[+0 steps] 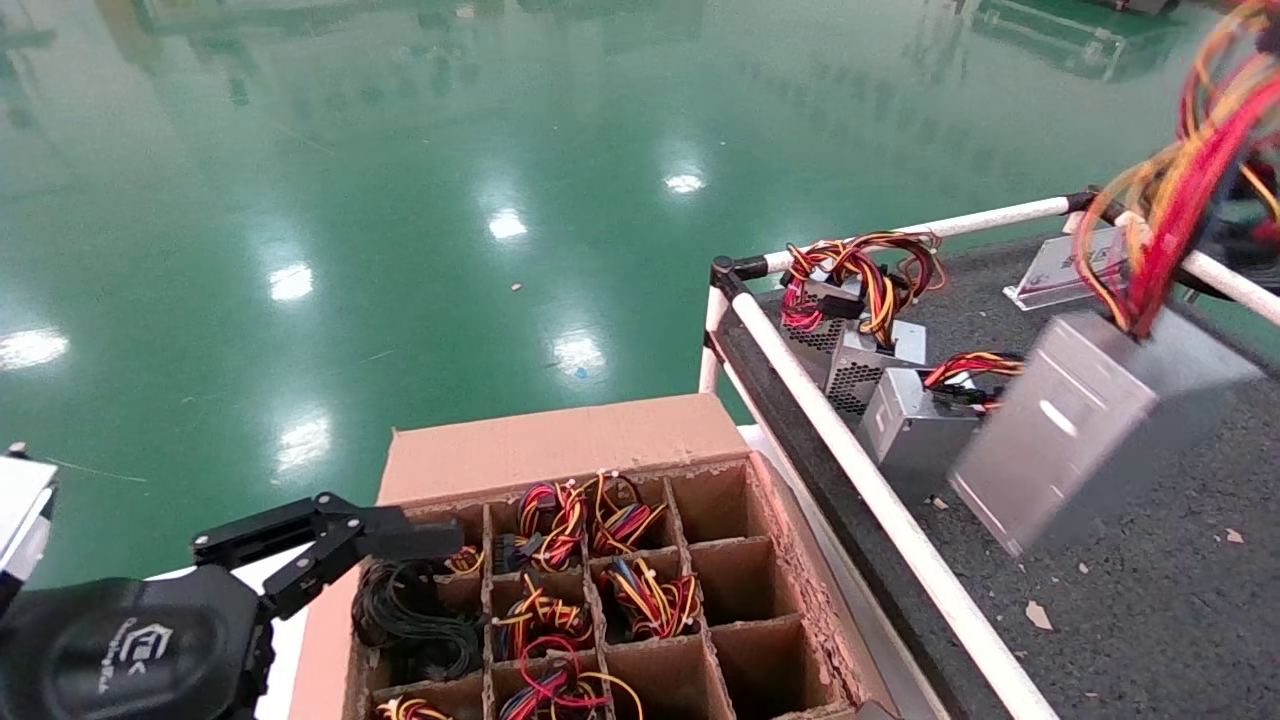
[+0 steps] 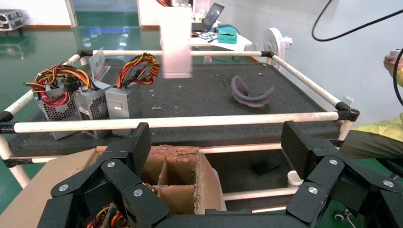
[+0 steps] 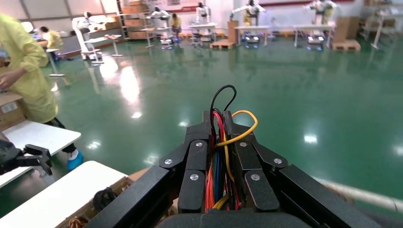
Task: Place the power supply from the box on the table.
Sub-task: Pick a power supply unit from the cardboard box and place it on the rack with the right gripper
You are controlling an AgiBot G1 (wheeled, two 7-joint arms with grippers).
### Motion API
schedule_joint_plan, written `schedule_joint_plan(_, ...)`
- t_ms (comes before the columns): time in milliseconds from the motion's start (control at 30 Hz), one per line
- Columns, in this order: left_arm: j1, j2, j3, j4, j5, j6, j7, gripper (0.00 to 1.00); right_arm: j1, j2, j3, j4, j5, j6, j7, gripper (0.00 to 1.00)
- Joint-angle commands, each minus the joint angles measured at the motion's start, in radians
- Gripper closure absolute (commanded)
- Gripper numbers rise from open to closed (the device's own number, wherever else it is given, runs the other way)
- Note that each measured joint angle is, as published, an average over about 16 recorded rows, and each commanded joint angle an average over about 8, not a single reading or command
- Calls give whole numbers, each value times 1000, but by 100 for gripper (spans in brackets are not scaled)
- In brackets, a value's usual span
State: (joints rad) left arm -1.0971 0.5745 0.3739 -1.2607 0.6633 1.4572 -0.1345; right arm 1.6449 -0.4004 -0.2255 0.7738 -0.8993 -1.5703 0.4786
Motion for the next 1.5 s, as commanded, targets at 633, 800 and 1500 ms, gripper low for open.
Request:
schedule_joint_plan(633, 0, 0, 0, 0, 0, 0, 0, 0, -227, 64, -81, -135, 139, -3, -160, 100)
schedule_joint_plan(800, 0, 0, 0, 0, 0, 0, 0, 0, -217, 45, -98, -177, 134, -2, -191, 100)
schedule_joint_plan(1500, 0, 0, 0, 0, 0, 0, 0, 0, -130, -78, -196, -342, 51, 22, -300, 100)
